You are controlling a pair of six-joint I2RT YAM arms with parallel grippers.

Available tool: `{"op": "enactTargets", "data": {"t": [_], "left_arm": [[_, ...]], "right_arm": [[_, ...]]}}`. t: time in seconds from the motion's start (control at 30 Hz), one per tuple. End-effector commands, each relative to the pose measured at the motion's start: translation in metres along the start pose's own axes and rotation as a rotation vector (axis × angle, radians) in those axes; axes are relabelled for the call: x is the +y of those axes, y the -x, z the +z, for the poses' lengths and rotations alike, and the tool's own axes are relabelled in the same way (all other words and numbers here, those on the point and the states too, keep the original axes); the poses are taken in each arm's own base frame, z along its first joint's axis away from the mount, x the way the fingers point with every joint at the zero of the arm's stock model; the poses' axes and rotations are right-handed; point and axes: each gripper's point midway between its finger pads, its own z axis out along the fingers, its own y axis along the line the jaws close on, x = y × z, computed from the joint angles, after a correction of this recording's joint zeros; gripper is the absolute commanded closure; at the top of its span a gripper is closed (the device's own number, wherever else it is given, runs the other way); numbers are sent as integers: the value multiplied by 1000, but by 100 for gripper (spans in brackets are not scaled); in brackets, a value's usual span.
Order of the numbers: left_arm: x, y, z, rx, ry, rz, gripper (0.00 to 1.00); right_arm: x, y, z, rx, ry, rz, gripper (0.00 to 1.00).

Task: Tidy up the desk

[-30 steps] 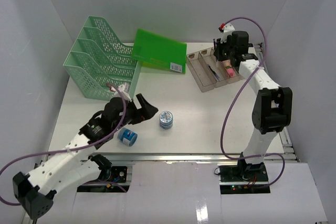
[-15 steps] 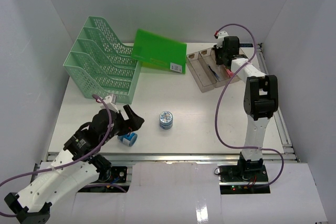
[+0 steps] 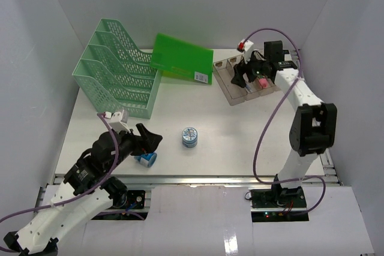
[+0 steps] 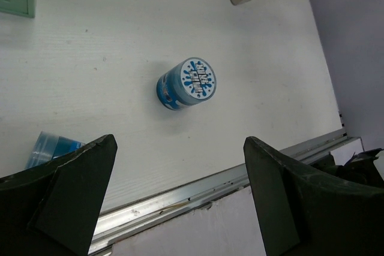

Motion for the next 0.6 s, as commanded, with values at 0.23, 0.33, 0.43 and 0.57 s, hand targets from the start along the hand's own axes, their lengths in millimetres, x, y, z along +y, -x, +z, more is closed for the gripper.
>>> {"op": "enactTargets", "data": {"t": [0.23, 0.33, 0.43, 0.57], "left_arm": [[-12, 18, -21, -128, -117, -6, 2], [-11, 19, -22, -133, -114, -13, 2], [-11, 20, -23, -138, -118, -15, 2], [-11, 22, -25, -150, -121, -19, 2]], "right_arm": [[307, -44, -30, -15, 554, -403, 10], [302, -43, -9, 27, 325, -392, 10], [289, -35, 3, 61, 190, -321, 10], [311, -44, 10, 131, 262, -210, 10]]}}
